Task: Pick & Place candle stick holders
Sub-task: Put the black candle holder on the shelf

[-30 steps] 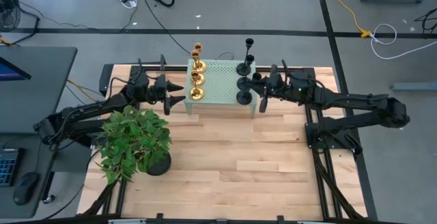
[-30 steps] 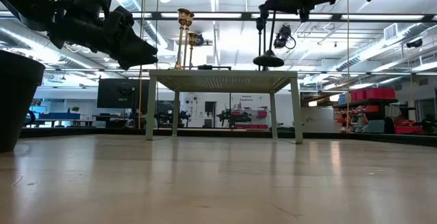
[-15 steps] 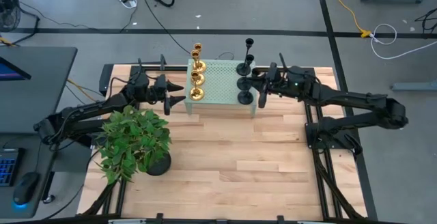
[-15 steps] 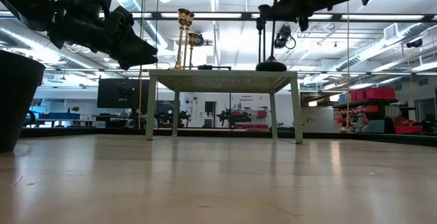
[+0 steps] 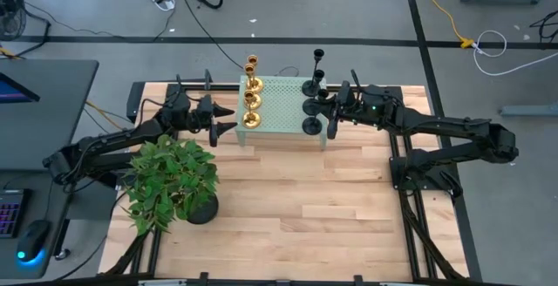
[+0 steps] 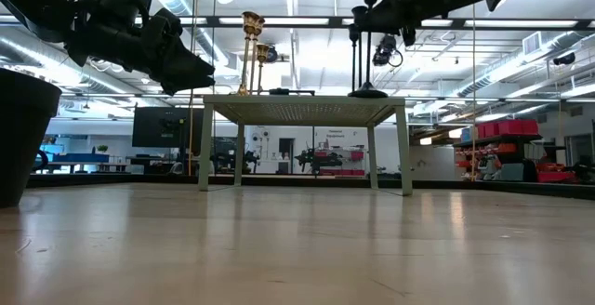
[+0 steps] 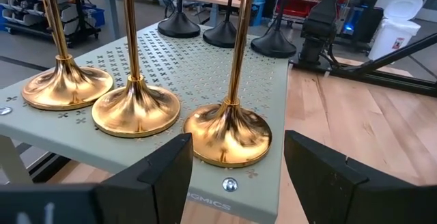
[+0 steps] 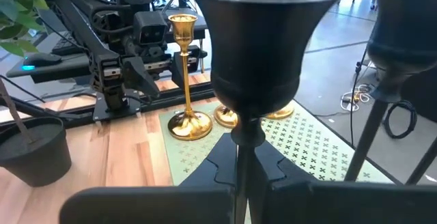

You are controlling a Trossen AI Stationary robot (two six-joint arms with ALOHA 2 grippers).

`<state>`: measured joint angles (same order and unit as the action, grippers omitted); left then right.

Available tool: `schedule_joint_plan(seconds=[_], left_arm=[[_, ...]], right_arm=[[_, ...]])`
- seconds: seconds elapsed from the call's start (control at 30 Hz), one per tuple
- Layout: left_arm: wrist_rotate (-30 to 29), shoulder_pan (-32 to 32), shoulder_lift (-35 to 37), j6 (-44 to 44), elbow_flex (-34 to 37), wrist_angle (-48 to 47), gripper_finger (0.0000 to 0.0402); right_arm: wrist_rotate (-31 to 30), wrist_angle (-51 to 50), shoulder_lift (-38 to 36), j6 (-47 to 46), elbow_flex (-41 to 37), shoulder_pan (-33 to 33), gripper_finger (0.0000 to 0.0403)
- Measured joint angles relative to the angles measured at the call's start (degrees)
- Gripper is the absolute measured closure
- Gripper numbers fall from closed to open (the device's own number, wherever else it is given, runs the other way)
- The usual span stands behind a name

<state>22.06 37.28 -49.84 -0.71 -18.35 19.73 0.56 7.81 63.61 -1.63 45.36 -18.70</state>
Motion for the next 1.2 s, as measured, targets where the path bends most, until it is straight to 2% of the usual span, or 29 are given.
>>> schedule_joint_plan(seconds=[0.53,0.83,1.2], left_arm=[[0.02,-0.01,-0.01,-0.02,0.00,0.00,0.0170],[0.02,0.00,0.00,-0.04,0.00,0.02,0.0170],[0.02,0.00,0.00,-0.04,0.00,0.00,0.0170]], right_arm=[[-1.34,-4.28,0.11,0.99,2.89,-0.26,0.0401],[-0.87,-1.42,3.66,0.58,3.04,0.02,0.0401],[-1.18,-0.85,3.81,0.81,2.99,0.02,0.0397]])
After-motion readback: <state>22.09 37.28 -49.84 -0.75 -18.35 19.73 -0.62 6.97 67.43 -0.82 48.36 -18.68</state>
